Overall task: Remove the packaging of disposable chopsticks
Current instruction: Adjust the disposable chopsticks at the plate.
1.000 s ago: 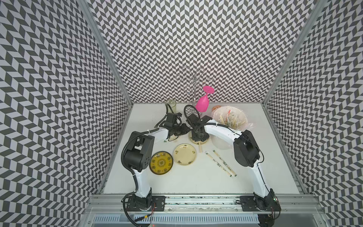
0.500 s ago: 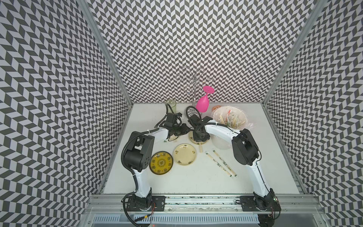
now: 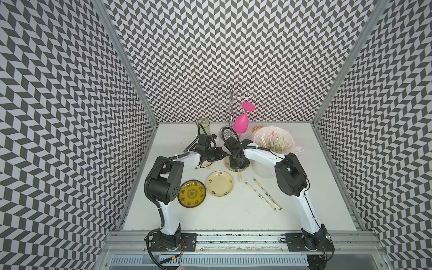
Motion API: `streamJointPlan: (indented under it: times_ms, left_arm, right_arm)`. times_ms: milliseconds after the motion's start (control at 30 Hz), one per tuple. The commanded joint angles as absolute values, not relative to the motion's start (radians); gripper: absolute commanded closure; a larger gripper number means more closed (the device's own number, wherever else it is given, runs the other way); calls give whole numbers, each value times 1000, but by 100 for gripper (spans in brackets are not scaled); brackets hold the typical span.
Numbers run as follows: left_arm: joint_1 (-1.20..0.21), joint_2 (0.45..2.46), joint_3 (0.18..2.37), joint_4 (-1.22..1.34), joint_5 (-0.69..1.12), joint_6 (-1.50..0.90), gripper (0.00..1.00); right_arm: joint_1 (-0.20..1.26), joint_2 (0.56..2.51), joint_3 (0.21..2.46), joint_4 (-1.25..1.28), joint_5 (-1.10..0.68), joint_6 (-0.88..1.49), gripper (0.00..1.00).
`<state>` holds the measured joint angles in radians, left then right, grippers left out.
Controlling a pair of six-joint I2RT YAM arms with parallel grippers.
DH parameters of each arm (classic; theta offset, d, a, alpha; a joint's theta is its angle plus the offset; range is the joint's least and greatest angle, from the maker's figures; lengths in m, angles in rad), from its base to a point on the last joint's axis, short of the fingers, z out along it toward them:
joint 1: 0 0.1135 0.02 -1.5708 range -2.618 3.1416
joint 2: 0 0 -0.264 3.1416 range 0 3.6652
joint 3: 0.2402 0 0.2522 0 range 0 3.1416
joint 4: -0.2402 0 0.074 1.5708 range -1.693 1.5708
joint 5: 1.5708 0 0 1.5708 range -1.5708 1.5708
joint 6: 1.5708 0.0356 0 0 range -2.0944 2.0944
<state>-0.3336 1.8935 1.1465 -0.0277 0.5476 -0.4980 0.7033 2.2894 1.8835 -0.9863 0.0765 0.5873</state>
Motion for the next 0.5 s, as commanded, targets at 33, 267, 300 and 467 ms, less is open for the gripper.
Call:
streamJointPlan:
  times_ms: [33, 267, 300, 467]
  left_arm:
    - [-334, 1901, 1166, -14, 560, -506, 84]
    - [-334, 1902, 1166, -14, 561, -505, 84]
    - [-333, 1903, 1166, -14, 561, -505, 84]
    - [-333, 1902, 1167, -14, 566, -506, 84]
  right_arm:
    - [696, 2310, 1878, -976, 69, 593, 90]
    - [694, 2306, 1886, -978, 77, 593, 91]
    - [692, 2306, 1887, -979, 77, 593, 90]
    - [692, 2299, 1880, -980, 76, 594, 92]
